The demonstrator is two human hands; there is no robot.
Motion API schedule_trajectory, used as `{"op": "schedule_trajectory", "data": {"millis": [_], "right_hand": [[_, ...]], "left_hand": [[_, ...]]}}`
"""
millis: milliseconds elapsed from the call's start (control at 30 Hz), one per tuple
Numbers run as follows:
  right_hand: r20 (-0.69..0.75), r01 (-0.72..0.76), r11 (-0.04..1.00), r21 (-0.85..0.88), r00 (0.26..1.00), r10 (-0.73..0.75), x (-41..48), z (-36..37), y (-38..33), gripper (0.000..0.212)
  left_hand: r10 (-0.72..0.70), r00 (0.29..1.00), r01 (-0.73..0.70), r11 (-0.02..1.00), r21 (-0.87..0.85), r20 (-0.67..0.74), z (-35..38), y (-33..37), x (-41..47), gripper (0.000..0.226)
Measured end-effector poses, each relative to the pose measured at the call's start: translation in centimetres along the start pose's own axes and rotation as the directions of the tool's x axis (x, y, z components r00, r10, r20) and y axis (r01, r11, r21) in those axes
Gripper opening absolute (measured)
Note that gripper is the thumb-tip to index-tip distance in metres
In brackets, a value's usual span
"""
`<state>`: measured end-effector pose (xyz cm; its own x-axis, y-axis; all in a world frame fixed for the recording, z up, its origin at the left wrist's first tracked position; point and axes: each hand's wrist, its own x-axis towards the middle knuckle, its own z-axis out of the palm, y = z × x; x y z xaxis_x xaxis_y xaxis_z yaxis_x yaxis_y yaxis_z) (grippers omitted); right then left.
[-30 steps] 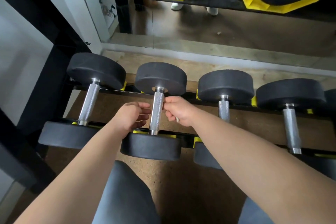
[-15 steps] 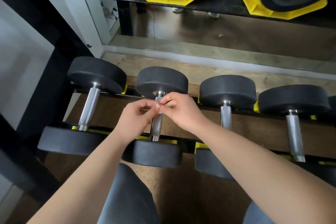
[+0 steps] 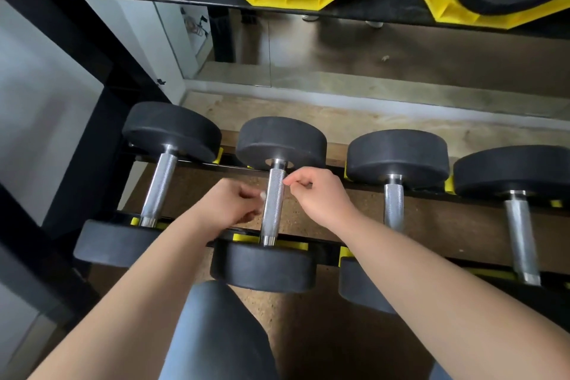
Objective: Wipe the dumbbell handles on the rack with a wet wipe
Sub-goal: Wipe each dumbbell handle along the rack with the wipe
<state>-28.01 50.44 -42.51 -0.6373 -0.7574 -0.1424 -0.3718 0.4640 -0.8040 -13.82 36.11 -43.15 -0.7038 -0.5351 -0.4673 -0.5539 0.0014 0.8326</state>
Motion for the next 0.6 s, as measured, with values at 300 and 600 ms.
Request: {"op": "schedule_trajectory", "data": {"millis": [300,600], "right_hand": [[0.03,-0.023,0.999,-0.044,0.999,0.024,0.3,0.6,-0.5,0.009],[0.069,-0.042,0.998,-0.055,0.997,0.045,0.4,0.9,-0.5,0.008]], "left_hand": [[-0.023,0.994,-0.02,0.923,-0.384,-0.107,0.6,1.5,1.6,0.01],[0.148,0.97,-0.203,0.929,0.309,0.193,-0.7,0.8,-2.4,0.01]]}}
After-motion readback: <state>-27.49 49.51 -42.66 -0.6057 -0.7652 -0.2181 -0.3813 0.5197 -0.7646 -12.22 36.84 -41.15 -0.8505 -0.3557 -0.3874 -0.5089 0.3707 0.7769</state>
